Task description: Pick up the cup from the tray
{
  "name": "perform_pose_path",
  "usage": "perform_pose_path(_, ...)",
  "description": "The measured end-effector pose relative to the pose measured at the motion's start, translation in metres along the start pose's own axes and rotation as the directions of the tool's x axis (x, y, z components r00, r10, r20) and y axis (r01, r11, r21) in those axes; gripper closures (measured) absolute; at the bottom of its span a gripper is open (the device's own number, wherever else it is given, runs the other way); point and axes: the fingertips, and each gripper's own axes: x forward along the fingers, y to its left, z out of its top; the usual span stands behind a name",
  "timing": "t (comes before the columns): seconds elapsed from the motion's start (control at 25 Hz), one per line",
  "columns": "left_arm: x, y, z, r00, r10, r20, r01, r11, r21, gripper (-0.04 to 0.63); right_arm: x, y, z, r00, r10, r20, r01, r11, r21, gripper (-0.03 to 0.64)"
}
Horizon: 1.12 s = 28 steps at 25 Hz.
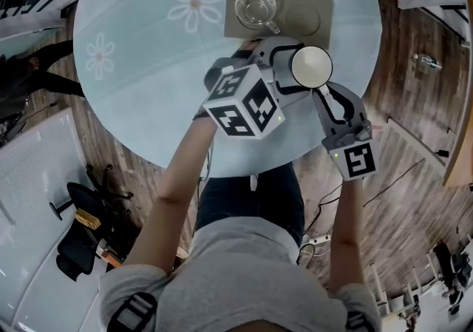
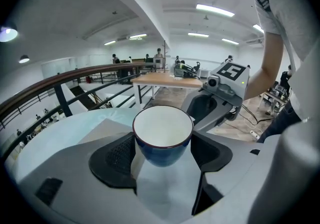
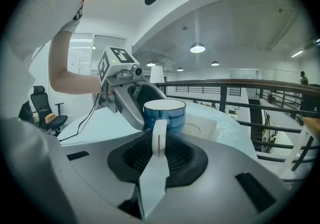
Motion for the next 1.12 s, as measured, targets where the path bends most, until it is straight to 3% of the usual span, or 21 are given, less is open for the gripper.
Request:
perform_pose_path(0.48,0.029,-0.013,-0.034,0.998,-0.024,-0.058,0.021,0.999,-0.044,0.244,0.003,0.006,-0.045,0.998,0.024,-0.057,-0.024,1.0,0.001,0.561)
perform_pose_path(0.8,0.044,-0.016,-0.047,0.996,-0.029,-0.088,0.025,0.998,-0.049,0.244,0.002,0.005,-0.069,0.989,0.039,-0.14,-0.053,0.994,-0.1,0.561)
perform_pose_path(1.12,0.049,-0.019,-0.046,0.997,-0.016,-0.072,0.014,0.999,-0.034,0.244,0.002,0.003,-0.075,0.991,0.015,-0.132,-0.024,0.997,-0.072,0.561)
